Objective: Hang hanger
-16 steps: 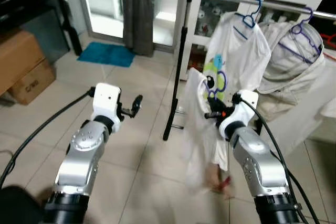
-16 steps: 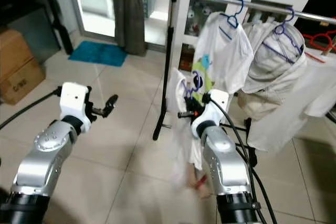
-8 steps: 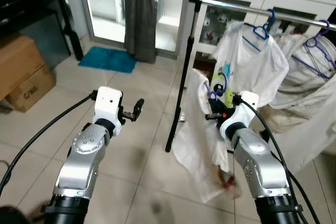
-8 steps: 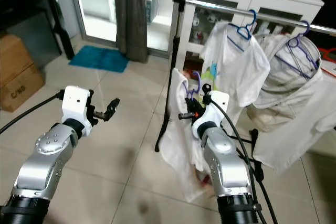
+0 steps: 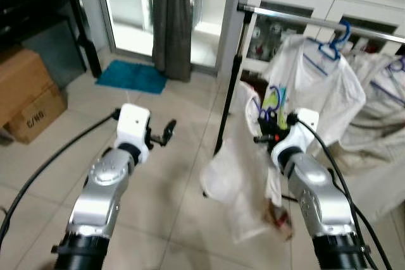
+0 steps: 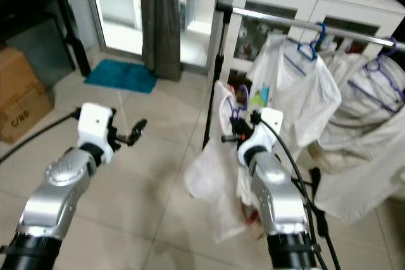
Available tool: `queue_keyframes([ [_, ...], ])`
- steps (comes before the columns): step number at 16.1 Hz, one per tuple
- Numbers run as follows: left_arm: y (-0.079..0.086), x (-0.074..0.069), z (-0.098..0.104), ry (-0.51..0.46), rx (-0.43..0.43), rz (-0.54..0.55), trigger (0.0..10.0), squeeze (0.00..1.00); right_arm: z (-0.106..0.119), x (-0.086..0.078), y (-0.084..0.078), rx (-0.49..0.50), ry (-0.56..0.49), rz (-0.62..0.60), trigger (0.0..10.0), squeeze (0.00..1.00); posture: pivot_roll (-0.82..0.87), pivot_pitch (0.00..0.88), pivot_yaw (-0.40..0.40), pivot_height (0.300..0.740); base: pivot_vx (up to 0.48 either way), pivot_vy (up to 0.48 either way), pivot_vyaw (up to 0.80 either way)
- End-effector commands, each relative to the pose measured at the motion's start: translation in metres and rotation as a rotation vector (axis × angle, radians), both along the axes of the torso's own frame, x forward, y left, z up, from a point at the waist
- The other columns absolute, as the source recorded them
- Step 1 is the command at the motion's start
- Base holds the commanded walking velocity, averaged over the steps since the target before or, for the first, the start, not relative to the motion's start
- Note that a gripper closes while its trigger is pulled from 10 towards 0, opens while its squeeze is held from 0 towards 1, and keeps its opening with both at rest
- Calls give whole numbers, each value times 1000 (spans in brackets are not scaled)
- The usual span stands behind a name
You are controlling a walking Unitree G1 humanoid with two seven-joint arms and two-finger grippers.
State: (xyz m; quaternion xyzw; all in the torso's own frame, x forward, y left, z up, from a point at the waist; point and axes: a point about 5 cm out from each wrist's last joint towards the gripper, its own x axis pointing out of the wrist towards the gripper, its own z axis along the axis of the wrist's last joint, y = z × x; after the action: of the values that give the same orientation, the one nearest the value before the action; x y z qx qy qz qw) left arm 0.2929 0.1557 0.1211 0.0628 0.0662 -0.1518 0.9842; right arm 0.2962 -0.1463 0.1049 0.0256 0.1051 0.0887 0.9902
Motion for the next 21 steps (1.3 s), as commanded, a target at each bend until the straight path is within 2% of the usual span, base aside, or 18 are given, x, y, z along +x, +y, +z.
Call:
queue_keyframes([
  [1, -12, 4, 6, -25, -11, -29, 10000, 0, 10, 3, -12, -8, -43, -30, 10000, 0, -55, 0, -67, 740, 398, 0, 0],
  [3, -16, 1, 4, -19, 2, -57, 10000, 0, 12, 5, -11, 14, -41, -24, 10000, 0, -54, 0, -58, 740, 396, 0, 0],
  [5, -14, -4, 1, -12, 11, -68, 10000, 0, 7, 2, -14, 18, -28, -40, 10000, 0, -48, 0, -65, 740, 396, 0, -800],
  [9, -13, -1, 3, -19, 17, -69, 10000, 0, 8, 4, -11, -4, -36, -20, 10000, 0, -41, 0, -68, 740, 396, 0, 0],
  [11, -17, -4, 2, -11, 22, -113, 10000, 0, 11, 6, -13, -2, -48, -33, 10000, 0, -42, 0, -62, 740, 398, 0, 0],
  [14, -17, -5, 0, -10, 21, -110, 10000, 0, 8, 5, -16, 5, -35, -51, 10000, 0, -39, 0, -82, 740, 393, 0, 0],
  [17, -22, -3, 2, -18, 12, -129, 10000, 0, 12, 8, -18, -18, -43, -28, 10000, 0, -43, 0, -78, 740, 395, 0, -533],
  [21, -18, -4, 2, -22, 21, -118, 10000, 0, 11, 8, -18, -33, -54, -19, 10000, 0, -33, 0, -94, 740, 394, 0, 0],
])
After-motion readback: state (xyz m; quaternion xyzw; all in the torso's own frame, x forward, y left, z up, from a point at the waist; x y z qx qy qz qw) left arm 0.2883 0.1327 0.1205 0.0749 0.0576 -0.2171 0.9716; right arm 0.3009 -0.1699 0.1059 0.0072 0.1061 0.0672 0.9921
